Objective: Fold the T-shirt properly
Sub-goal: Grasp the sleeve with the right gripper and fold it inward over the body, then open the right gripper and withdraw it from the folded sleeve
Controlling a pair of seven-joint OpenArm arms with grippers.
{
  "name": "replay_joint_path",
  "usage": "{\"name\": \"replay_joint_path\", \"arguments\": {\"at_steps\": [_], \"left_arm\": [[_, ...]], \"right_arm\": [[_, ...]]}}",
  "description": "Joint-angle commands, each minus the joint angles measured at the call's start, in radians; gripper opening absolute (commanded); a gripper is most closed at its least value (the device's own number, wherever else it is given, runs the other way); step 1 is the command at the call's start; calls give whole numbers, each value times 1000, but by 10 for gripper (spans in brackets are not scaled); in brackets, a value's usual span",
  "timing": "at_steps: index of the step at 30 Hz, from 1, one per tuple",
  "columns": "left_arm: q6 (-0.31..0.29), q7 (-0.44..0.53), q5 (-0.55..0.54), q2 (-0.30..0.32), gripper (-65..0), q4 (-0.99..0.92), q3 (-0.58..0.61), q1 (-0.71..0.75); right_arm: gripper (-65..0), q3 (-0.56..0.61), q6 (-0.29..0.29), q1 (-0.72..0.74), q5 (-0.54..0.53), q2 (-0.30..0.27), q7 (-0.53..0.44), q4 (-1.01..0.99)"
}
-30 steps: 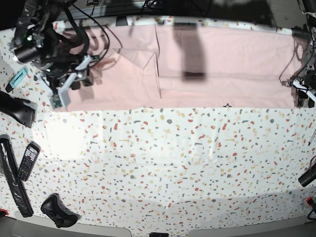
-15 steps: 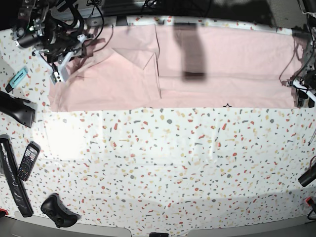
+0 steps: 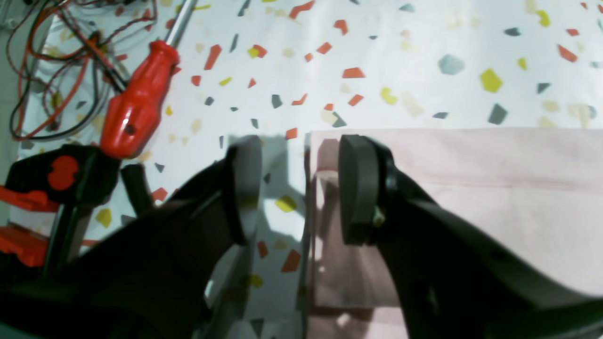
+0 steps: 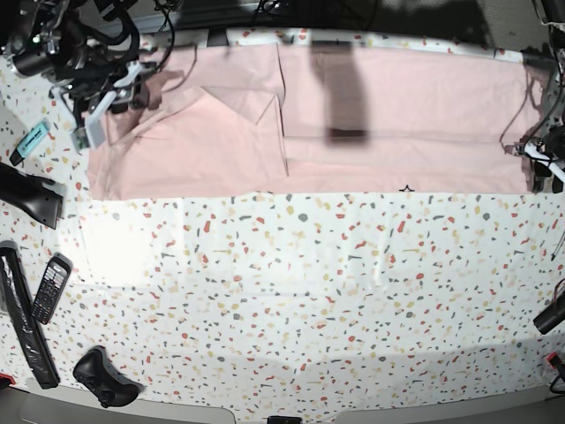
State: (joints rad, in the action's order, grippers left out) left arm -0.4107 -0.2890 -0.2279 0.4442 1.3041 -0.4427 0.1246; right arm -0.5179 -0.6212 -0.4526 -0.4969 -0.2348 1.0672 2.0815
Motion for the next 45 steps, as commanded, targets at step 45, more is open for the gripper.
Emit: {"name": "replay_joint_path", "arguments": {"at_steps": [45], "left_arm": [[-107, -86, -446, 100, -396, 13, -145, 92]], "right_arm": [[-435, -69, -12, 90, 92, -15, -43, -198]]}}
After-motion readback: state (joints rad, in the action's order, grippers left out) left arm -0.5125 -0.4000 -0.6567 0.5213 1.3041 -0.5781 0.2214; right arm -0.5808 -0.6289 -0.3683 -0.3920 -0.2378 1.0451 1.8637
